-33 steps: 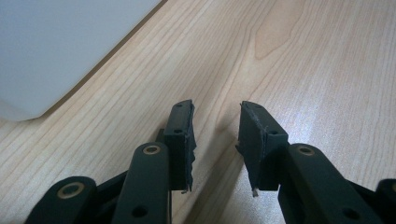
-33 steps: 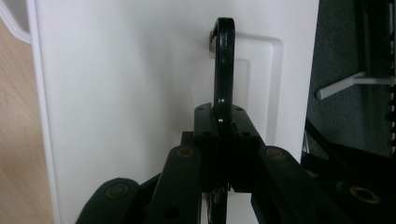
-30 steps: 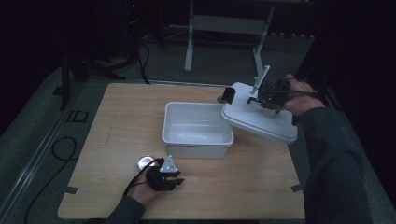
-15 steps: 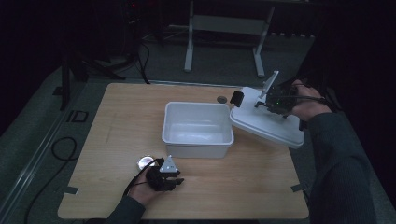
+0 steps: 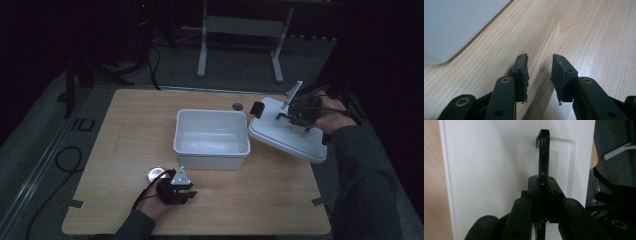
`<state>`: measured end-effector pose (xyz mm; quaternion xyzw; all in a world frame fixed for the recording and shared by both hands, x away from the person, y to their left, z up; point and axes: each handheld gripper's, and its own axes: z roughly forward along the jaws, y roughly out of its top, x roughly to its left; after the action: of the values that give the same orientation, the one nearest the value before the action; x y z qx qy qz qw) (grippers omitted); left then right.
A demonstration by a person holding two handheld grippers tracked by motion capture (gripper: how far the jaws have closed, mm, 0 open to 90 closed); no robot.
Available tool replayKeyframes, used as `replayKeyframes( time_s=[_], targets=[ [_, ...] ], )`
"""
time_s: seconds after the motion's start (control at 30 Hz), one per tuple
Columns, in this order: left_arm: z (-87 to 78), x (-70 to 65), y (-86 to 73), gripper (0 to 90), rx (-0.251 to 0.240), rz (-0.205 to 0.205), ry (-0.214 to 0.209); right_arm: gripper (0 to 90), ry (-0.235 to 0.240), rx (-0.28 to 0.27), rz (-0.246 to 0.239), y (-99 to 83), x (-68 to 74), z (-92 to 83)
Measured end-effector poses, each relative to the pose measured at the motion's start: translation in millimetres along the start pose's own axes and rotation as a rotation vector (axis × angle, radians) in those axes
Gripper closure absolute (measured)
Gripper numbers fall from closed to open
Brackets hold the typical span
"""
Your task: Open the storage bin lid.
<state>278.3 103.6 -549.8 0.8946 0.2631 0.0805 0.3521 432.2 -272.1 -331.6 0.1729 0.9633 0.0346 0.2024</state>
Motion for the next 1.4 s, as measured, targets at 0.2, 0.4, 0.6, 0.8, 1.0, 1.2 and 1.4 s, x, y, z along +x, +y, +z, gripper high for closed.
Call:
replayKeyframes(
  time_s=[0.2,0.4,0.6,0.8,1.0,1.2,1.4],
  targets=[
    [0.0,0.0,0.0,66.0,0.0,0.001,0.0,84.3,0.008,0.012,0.008,-5.9,1.5,6.4],
    [0.0,0.1,0.0,65.9,0.0,0.0,0.0,84.3,0.01,0.018,0.012,-12.6,3.1,12.4],
    [0.0,0.0,0.0,66.0,0.0,0.0,0.0,84.3,0.015,0.02,0.012,-18.2,4.7,19.7],
    [0.1,0.0,-0.1,65.9,-0.002,-0.001,0.0,84.3,0.026,0.03,0.015,-23.0,7.5,27.8],
    [0.1,0.0,-0.1,65.9,-0.002,-0.002,0.0,84.3,0.032,0.03,0.009,-25.5,10.3,35.0],
    [0.2,-0.2,-0.2,65.9,-0.004,-0.002,0.001,84.3,0.043,0.036,-0.004,-25.7,15.5,45.1],
    [0.2,-0.1,-0.2,65.9,-0.003,0.0,0.002,84.2,0.054,0.045,-0.006,-27.1,19.2,54.0]
  ],
)
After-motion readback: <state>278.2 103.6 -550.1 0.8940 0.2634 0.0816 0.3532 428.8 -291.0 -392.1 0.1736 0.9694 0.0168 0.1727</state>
